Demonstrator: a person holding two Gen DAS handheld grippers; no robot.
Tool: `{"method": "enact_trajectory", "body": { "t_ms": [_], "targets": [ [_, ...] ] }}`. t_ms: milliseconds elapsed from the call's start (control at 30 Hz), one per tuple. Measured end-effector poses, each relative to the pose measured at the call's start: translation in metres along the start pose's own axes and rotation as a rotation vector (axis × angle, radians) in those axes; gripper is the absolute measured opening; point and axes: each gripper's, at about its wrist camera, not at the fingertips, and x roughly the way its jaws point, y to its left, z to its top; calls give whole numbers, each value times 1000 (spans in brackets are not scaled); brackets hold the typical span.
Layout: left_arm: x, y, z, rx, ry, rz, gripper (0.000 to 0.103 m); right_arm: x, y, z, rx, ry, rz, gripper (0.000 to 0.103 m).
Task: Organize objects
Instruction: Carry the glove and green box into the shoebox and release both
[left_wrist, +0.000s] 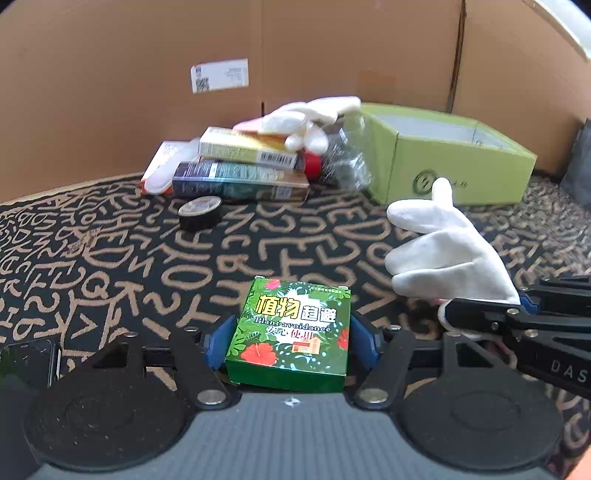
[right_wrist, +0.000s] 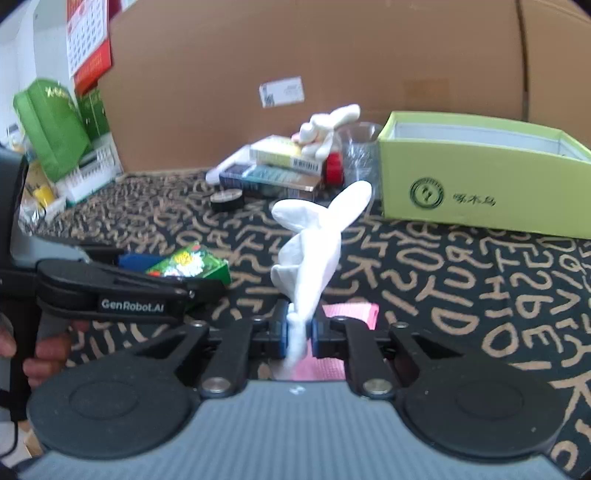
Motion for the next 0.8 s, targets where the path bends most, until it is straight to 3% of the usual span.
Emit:
{"method": "enact_trajectory", "body": {
  "t_ms": [200, 333, 500, 700, 800],
  "targets": [
    [-18, -21, 29, 23, -67, -29, 68, -32, -12, 19, 13, -99, -12, 11],
    [-21, -38, 61, 23, -106, -95, 68, -54, -29, 38, 15, -170, -33, 11],
    [-21, -69, 105, 82, -200, -113, 69, -74, -57, 71, 3, -251, -104, 11],
    [3, -97, 162, 66, -270, -145, 69, -70, -106, 117, -4, -308, -228, 11],
    [33, -112, 183, 72, -263, -117, 69, -53, -134, 136, -19, -308, -291, 11]
  ]
}}
